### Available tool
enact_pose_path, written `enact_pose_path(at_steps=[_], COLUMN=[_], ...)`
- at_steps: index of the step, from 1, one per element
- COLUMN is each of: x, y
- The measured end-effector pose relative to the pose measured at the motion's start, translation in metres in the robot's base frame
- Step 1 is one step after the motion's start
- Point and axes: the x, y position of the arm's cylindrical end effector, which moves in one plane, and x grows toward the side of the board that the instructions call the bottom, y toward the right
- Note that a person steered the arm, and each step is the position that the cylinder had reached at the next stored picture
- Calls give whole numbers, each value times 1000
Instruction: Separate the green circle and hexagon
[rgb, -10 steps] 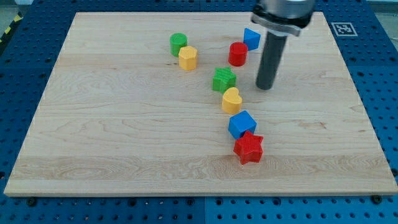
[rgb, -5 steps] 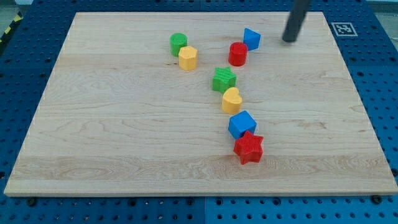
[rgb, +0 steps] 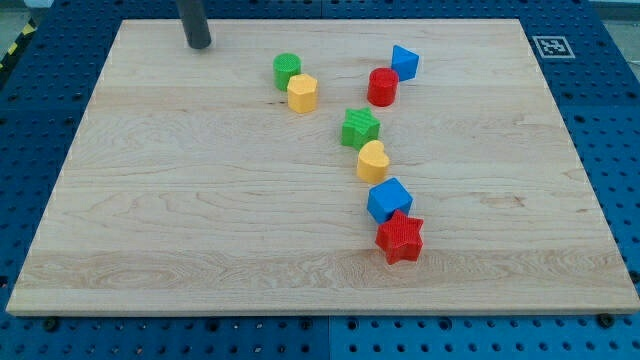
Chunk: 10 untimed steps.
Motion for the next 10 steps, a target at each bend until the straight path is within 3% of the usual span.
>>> enact_pose_path(at_steps=[1,3,4,6,10], x=[31,40,64,69,82], y=[7,10,34,112,118])
